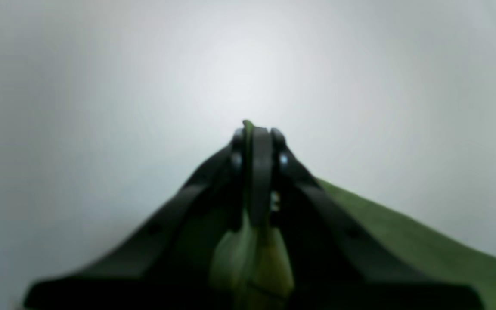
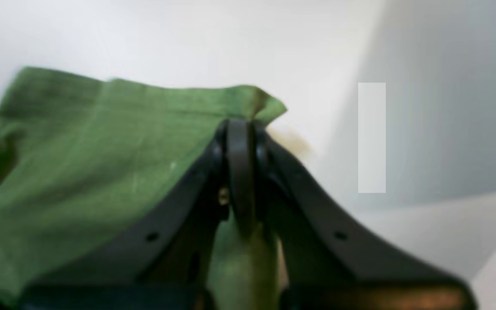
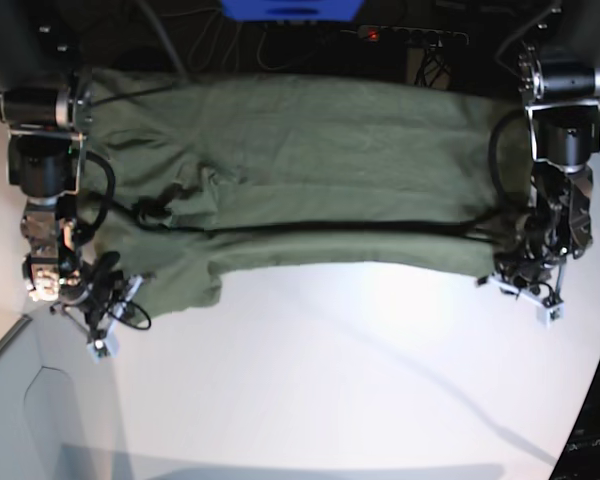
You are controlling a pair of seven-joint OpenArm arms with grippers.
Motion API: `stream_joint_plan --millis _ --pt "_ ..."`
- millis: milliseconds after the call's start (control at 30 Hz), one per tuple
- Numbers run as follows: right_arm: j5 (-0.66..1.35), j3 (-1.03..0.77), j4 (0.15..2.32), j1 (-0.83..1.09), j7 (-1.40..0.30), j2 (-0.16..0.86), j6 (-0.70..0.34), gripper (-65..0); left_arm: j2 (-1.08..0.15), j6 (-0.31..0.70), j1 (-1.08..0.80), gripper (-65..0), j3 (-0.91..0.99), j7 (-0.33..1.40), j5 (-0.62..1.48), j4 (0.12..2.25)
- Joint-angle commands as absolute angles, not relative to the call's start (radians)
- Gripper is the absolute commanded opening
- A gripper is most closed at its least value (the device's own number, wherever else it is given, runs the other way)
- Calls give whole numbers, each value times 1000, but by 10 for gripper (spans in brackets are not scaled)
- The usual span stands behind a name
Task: Layout the t-shirt on the table in an organized manner, then fold the t-shirt properly
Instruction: 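Fold the grasped corners over toward the arms with both grippers, then lift the folded shirt with both grippers and pull it toward the arms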
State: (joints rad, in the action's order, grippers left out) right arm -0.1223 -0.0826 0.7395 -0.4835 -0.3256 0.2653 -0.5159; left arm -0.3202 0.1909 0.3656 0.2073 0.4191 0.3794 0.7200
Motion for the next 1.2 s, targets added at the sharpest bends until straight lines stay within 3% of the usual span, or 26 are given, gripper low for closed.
stream_joint_plan --millis 0,600,900,1167 --pt "-111 -87 756 -518 -305 285 -512 -650 -335 196 389 -649 211 401 384 743" --pt "-111 -90 1079 -435 -311 285 -510 -650 -334 196 447 -649 213 400 384 846" --pt "-111 -191 1353 -217 -311 255 -510 -650 -334 197 414 -649 214 386 386 855" --pt "-111 -312 1541 -7 -308 171 -516 -650 -338 197 255 -649 214 193 499 944"
